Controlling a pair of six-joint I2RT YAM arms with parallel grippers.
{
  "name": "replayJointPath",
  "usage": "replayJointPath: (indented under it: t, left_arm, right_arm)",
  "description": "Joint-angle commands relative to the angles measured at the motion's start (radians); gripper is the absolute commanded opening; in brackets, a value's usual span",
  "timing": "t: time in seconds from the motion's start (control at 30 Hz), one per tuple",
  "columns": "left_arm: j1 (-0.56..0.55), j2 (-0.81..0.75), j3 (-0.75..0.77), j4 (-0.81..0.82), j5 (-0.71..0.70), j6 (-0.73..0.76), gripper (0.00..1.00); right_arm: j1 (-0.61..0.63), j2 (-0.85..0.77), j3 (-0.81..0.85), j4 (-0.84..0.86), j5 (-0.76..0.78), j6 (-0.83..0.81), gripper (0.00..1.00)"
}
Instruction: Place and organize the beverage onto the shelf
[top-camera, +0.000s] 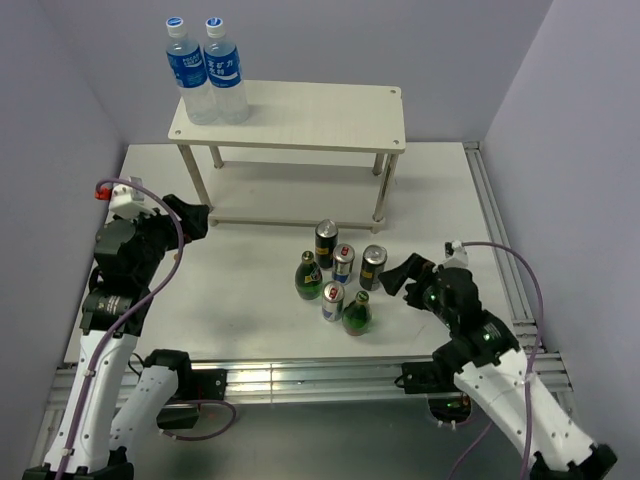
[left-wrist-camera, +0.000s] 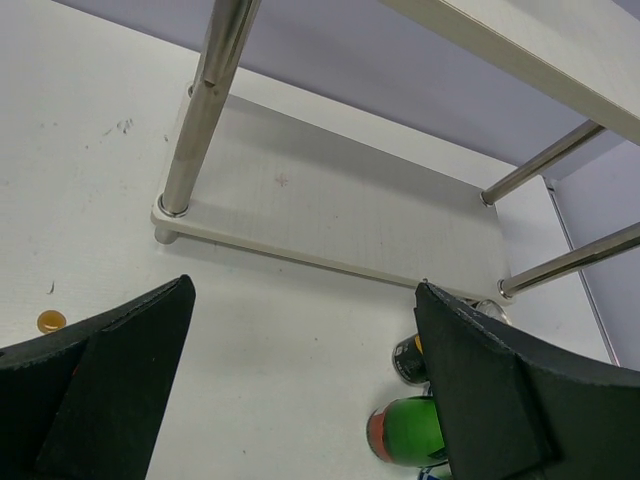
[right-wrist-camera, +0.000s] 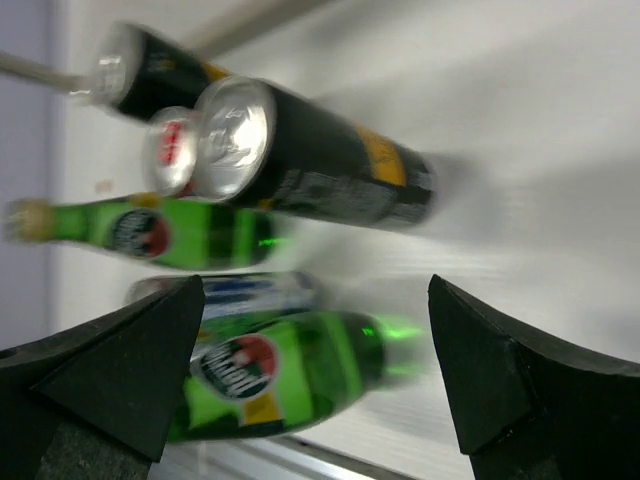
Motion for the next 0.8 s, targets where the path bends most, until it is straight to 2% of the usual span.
replayJointPath:
  t: [0.0,0.07,0.1,0.13,0.2,0.23,0.27,0.3,0.33,0.47,0.57,0.77]
  left_arm:
    - [0.025,-0.014,-0.003,0.027,-0.002,-0.001,0.99]
    - [0.028,-0.015,-0.004,0.025,-0.005,-0.001,0.99]
    - [0.029,-0.015,-0.004,0.025,-0.008,0.001,0.99]
    - [0.029,-0.017,-0.006,0.027,-0.005,0.001,0.99]
    - [0.031,-0.021,-0.006,0.027,-0.006,0.001,0.99]
    - [0.031,-0.021,-0.006,0.027,-0.008,0.001,0.99]
    - [0.033,-0.023,-0.006,0.03,-0.009,0.001,0.99]
    - [0.033,-0.021,-0.006,0.027,-0.008,0.001,0.99]
    - [0.036,-0.02,-0.006,0.027,-0.008,0.002,0.99]
    - [0.036,-0.023,-0.006,0.03,0.0,0.004,0.99]
    - [0.036,-0.024,-0.008,0.03,0.001,0.005,0.99]
    - [0.036,-0.024,-0.008,0.034,0.024,0.005,0.99]
  right_arm:
    - [0.143,0.122,0.151,-0.021,0.287,0.04,1.0]
    - [0.293,0.17,0.209,-0.103,0.505,0.11,1.0]
    - [0.44,0.204,0.28,-0.149,0.593,0.148,1.0]
    - [0.513,0.239,0.317,-0.236,0.765,0.187,1.0]
    - [0.655,0.377,0.43,-0.358,0.914,0.363,1.0]
    - [0.797,0.433,0.476,-0.57,1.044,0.462,1.0]
    - [0.869,0.557,0.525,-0.72,1.103,0.787,1.0]
    - [0.938,0.622,0.611,-0.875,1.132,0.966,1.0]
    - [1.043,0.671,0.637,-0.929,1.144,0.975,1.0]
    - [1.121,0.841,0.653,-0.926,1.135,1.104,1.0]
    - [1.196,0.909,0.67,-0.928,1.131,1.168,1.0]
    - [1.222,0.916,0.606,-0.928,1.097,1.238,1.0]
